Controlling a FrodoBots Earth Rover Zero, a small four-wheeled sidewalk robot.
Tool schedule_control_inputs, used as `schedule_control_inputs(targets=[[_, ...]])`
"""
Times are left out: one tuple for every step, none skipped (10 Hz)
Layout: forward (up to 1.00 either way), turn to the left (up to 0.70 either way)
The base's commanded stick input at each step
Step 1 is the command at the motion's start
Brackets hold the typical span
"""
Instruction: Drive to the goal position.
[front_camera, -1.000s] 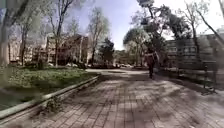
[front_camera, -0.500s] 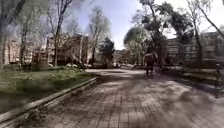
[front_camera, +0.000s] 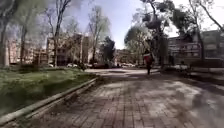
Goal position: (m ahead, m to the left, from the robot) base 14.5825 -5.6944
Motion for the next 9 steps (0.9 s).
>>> schedule_control_inputs(targets=[[0.70, 0.00], [0.70, 0.00], [0.70, -0.32], [0.70, -0.35], [0.70, -0.35], [0.70, -0.35], [0.70, -0.35], [0.70, -0.29], [0.70, 0.00]])
